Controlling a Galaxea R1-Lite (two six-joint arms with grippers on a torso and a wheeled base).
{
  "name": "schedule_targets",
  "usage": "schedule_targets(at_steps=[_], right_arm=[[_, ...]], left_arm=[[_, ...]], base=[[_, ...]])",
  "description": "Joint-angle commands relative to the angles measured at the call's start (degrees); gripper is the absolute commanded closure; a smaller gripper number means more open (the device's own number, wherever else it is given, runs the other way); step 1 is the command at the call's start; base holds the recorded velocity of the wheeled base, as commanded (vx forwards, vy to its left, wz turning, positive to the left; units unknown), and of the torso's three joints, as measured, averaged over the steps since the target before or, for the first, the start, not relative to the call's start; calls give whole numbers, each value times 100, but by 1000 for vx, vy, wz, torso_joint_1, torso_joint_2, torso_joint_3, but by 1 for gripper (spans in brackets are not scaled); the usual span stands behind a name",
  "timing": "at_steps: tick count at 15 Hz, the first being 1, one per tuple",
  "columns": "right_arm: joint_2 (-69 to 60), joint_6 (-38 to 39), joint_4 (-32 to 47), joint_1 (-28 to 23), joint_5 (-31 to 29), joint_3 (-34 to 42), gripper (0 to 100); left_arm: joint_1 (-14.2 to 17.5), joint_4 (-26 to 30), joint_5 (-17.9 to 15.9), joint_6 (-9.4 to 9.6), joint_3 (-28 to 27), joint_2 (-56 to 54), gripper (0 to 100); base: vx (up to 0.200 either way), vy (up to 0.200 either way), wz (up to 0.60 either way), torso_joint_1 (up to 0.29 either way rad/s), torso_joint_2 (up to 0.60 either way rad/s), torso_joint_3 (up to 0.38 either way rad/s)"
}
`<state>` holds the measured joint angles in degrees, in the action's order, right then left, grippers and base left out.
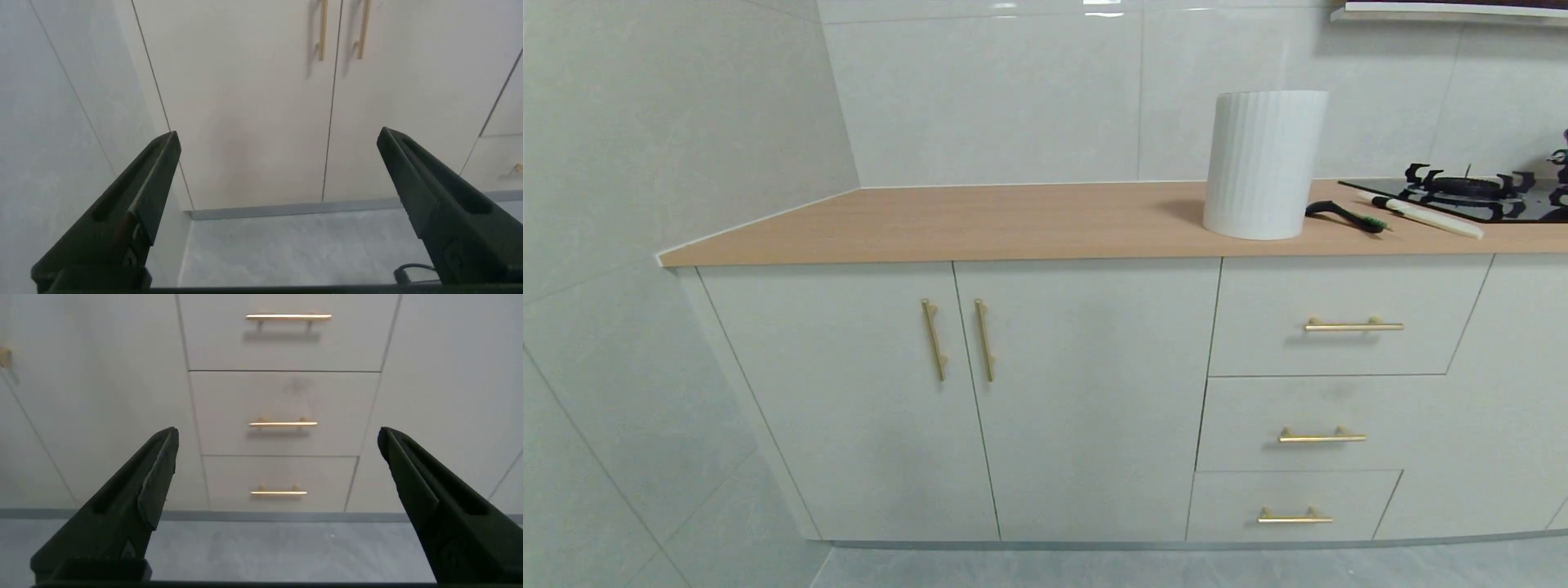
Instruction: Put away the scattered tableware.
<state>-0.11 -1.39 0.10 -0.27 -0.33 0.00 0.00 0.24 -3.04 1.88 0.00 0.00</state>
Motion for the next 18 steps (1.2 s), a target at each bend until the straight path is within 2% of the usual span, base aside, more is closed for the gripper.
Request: schedule_targets(at_steps=[1, 9, 11, 18], right_arm=[[11, -2, -1, 0, -2, 0, 0], [11, -2, -1, 0, -2, 0, 0], [11, -2, -1, 0, -2, 0, 0], [11, -2, -1, 0, -2, 0, 0]], left_arm=[[0, 2, 5, -3, 0, 0, 0], [0, 11, 5, -21, 0, 0, 0], [0, 11, 5, -91, 0, 0, 0], [0, 2, 5, -91, 0, 0, 0]], base=[[0, -200, 0, 2, -7, 2], [0, -200, 0, 3, 4, 2], [0, 0, 0, 0, 0, 0], [0, 0, 0, 0, 0, 0]])
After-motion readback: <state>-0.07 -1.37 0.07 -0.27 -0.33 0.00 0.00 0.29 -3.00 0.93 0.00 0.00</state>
